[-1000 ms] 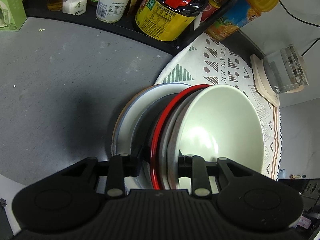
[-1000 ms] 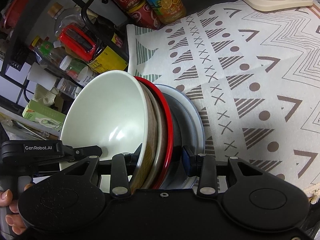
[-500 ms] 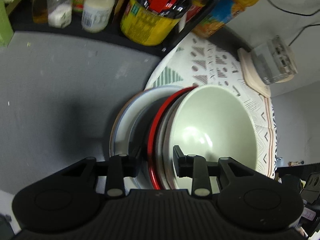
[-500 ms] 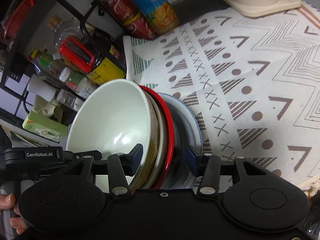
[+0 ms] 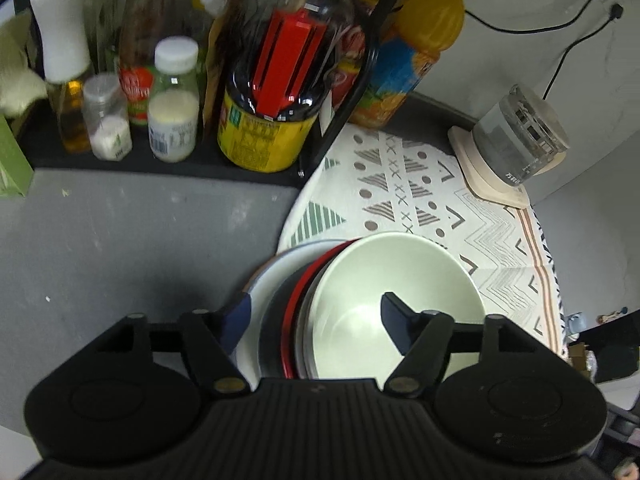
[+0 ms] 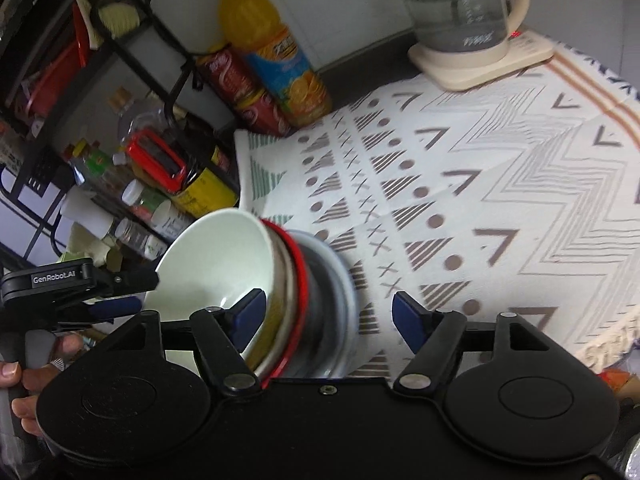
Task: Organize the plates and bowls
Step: 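Open both tools and pull them back from the stack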
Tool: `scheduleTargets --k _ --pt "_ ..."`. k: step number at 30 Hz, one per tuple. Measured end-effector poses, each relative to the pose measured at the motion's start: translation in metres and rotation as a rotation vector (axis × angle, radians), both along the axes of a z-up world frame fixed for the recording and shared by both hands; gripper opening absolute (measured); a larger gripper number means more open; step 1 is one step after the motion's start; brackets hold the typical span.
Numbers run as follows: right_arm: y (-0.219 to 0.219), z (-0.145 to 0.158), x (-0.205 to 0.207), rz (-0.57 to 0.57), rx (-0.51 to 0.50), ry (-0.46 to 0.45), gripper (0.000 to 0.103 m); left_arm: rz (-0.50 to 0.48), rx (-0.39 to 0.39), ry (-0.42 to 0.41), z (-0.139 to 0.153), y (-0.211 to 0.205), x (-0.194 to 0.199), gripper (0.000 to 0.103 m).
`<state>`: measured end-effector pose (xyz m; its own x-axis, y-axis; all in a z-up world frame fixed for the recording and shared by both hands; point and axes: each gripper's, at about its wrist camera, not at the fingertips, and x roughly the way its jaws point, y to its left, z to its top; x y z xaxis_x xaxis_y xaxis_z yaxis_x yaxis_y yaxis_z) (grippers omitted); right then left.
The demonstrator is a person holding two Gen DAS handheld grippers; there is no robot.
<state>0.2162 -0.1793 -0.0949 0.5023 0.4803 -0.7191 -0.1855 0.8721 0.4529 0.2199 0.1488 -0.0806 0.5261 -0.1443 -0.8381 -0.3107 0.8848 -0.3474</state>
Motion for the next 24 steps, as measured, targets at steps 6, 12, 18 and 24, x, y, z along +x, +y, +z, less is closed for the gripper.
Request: scheduleTargets --k 6,12,18,24 --pt "-0.037 0.008 -0.025 -0.045 0.005 -0.032 0.08 0.019 0.039 -0.022 0.007 -0.013 -0.019 0.077" --pt "-0.068 0.013 -0.06 -0.071 0.017 -0.062 0.085 0.019 0.06 -0.034 0.019 -0.03 -0.051 0.079" --pt "-0.089 0.018 -0.093 -0.093 0.018 -0.097 0.093 -0.012 0.105 -0.066 0.031 -0.052 -0.09 0.086" --pt "-0.099 0.028 -0.121 -0.095 0.0 -0.144 0.1 -0.03 0.112 -0.06 0.034 -0.07 -0.123 0.094"
